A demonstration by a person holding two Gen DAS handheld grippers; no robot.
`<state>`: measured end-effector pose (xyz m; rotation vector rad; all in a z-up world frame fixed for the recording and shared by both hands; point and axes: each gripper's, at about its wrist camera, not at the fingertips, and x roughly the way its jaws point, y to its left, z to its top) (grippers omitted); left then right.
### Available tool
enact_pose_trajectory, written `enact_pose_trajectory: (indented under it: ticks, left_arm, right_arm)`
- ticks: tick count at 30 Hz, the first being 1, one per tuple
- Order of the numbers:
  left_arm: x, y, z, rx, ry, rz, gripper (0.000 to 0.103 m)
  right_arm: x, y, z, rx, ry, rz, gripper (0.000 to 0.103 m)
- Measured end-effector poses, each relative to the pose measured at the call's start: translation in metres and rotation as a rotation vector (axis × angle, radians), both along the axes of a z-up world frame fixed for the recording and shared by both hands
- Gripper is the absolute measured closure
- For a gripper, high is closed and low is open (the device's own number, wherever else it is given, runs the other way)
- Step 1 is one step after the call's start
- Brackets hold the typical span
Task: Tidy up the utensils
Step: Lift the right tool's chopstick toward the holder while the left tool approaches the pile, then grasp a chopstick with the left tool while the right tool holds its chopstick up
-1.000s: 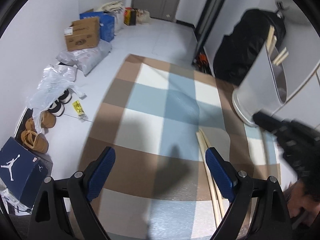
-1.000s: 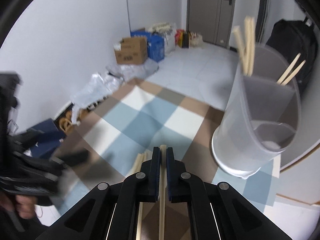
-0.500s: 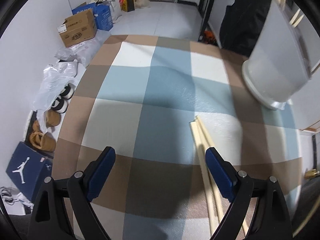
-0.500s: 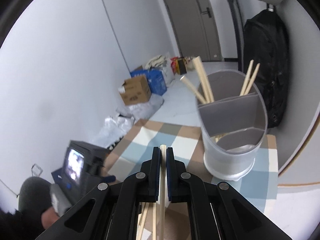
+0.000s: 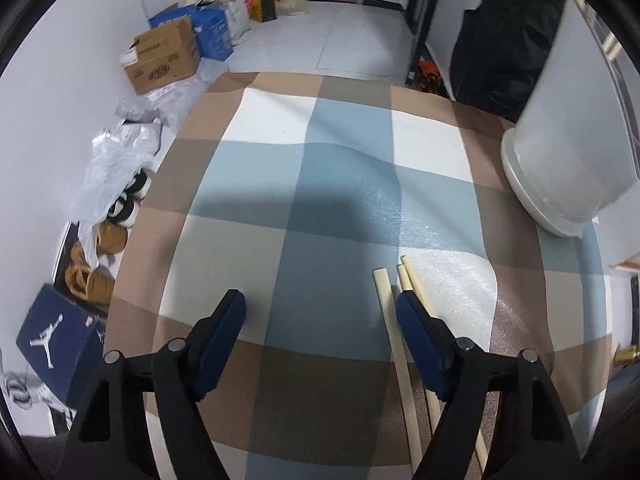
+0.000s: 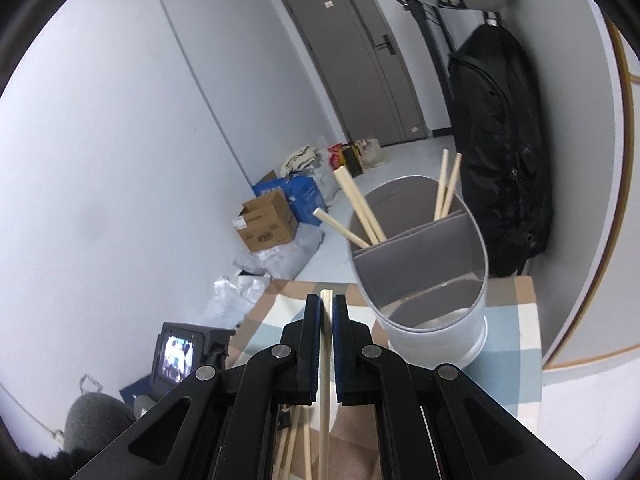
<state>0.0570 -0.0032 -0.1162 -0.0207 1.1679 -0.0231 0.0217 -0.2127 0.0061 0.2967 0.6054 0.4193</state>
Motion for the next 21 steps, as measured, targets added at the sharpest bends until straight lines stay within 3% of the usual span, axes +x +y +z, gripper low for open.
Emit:
enact_pose_trajectory:
  ticks: [3,6,10,11,12,14,15,21]
  left_arm:
    - [0.002,-0.004,0.0,0.001,0.0,-0.014,0.034]
    - [0.004,-0.01,0.001,0.028,-0.003,-0.038,0.052]
    - [0.013,-0.011,0.002,0.022,0.0,-0.042,0.06]
    - [0.014,-0.01,0.002,0.018,-0.003,-0.039,0.066]
    - [0.015,-0.01,0.002,0.012,-0.011,-0.035,0.08]
    - [0.015,-0.006,0.002,-0.013,-0.021,-0.028,0.097]
    - [0.015,-0.002,0.002,-0.046,-0.018,-0.014,0.101]
    - [0.01,0.008,0.008,-0.134,-0.045,0.028,0.102]
  right_arm:
    - [-0.001,-0.007,0.001,0.023,-0.002,-0.019,0.098]
    - [-0.005,-0.01,0.006,0.017,-0.029,-0.037,0.098]
    - [-0.009,-0.012,0.009,0.005,-0.052,-0.047,0.098]
    - [-0.009,-0.013,0.009,0.008,-0.053,-0.049,0.098]
    - [-0.01,-0.015,0.009,0.009,-0.054,-0.054,0.098]
    - [-0.01,-0.019,0.009,0.013,-0.058,-0.069,0.098]
    - [-0.011,-0.022,0.009,0.021,-0.06,-0.074,0.098]
    - [-0.015,-0.024,0.012,0.005,-0.089,-0.093,0.098]
